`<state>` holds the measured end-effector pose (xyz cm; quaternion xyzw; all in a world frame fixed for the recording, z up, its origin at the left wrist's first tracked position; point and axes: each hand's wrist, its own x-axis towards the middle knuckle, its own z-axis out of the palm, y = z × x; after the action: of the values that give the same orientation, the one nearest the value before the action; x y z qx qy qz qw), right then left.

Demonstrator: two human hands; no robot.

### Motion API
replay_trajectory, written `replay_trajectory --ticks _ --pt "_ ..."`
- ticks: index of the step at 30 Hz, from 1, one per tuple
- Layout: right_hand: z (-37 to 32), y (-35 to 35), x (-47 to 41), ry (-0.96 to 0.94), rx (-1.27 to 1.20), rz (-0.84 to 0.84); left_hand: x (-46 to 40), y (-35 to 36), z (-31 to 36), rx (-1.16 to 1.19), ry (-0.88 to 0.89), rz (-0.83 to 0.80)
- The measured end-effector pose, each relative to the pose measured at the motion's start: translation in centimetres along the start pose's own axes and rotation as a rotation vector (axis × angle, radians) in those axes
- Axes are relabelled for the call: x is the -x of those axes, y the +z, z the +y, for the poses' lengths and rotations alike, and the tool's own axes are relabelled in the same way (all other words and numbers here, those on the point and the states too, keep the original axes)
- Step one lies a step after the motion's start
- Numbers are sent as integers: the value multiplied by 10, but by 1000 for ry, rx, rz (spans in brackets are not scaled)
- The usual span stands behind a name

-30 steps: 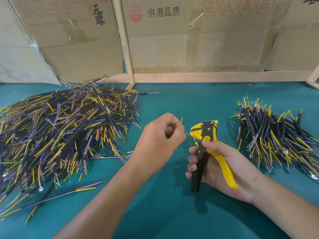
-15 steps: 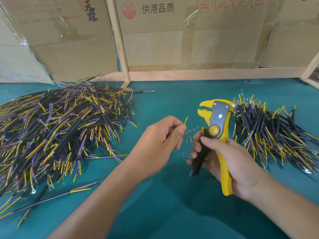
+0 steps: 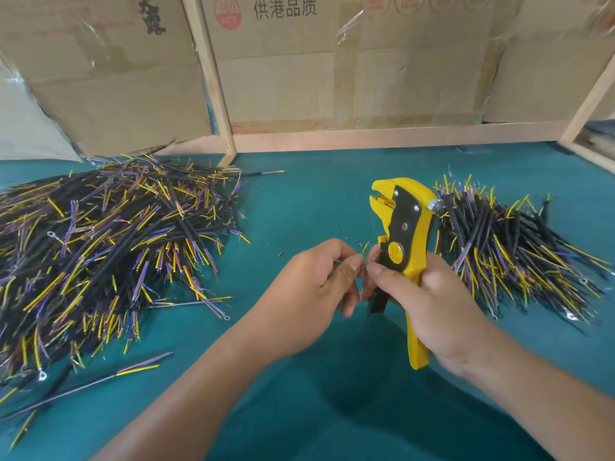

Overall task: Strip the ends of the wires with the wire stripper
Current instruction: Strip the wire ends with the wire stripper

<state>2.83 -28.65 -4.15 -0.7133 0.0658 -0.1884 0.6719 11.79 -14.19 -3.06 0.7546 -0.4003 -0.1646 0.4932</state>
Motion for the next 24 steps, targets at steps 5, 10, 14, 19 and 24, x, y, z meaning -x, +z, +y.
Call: replay_trajectory --ticks 5,10,14,19,24 --pt "0 0 -1 15 43 41 0 2 0 52 0 -4" --pt "-1 2 -1 63 -52 50 -1 1 0 130 31 -5" --pt "-1 2 -1 72 -103 43 -1 1 -2 148 38 1" --pt "-1 2 -1 71 -113 23 -2 1 -3 158 41 31" --pt "0 1 -1 87 -123 25 -5 -6 -5 155 56 109"
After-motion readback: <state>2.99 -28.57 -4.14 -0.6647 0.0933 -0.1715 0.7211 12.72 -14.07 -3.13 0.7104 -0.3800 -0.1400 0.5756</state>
